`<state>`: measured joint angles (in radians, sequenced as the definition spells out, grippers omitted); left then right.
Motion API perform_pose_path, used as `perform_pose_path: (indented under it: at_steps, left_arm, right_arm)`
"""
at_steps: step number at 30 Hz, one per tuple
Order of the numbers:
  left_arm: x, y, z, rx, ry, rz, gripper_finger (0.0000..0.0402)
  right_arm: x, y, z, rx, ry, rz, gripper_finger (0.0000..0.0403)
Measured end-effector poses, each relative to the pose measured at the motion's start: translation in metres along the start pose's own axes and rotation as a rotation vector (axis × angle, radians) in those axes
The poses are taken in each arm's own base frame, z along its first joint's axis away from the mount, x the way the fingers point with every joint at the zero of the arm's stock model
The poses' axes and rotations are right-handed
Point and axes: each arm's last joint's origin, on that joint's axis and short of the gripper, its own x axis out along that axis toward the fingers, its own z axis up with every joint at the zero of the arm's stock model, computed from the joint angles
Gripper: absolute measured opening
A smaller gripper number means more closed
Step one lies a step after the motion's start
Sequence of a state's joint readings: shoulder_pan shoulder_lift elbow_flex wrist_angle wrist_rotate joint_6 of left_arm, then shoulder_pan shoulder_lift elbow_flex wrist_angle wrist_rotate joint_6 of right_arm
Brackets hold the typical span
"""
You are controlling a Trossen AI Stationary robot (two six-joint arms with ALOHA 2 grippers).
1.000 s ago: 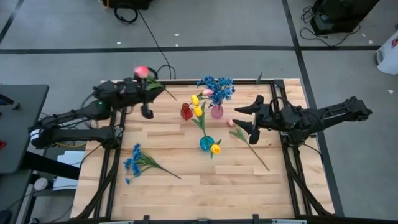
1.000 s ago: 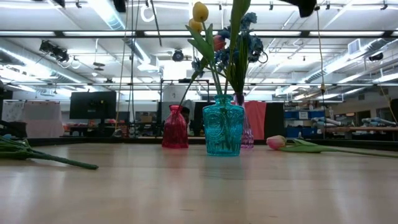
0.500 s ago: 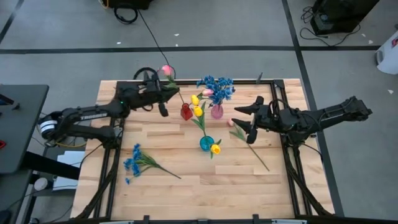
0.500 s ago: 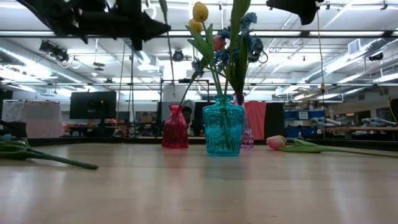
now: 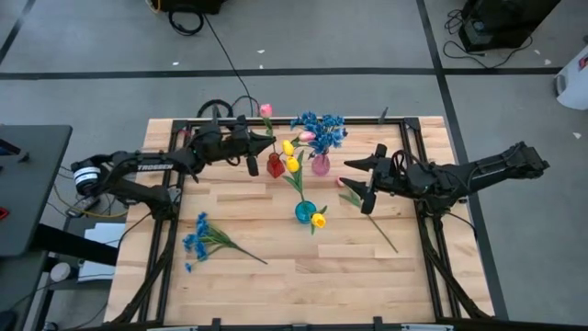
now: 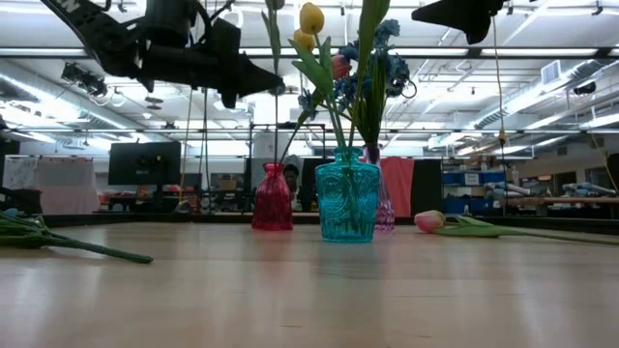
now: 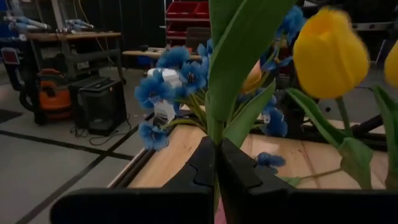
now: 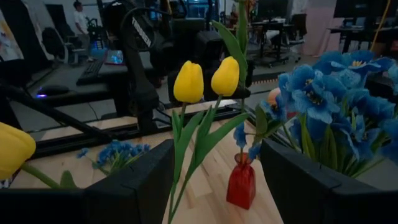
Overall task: Sort flowers into vase by color
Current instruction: Put the bottom pink flower into the red vase
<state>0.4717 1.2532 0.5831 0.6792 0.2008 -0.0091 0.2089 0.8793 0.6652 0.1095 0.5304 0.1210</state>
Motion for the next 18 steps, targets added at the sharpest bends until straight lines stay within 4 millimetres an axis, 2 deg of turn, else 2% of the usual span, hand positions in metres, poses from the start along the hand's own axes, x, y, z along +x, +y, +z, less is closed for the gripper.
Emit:
perform_pose_path:
  at_steps: [5,13,18]
  left_arm:
    - [-0.002,0.000,-0.009,-0.003,-0.039,0.003,0.0011]
    - [-0.022,-0.003,-0.039,-0.022,-0.052,0.031,0.0008]
    - [-0.029,-0.005,-0.048,0.013,-0.064,0.030,0.0008]
  right_arm:
    - [0.001,0.000,-0.001,0.006,0.010,-0.001,0.0249]
    - [0.001,0.000,-0.001,0.008,0.010,-0.004,0.0249]
    - [0.001,0.000,-0.002,0.009,0.010,-0.005,0.0249]
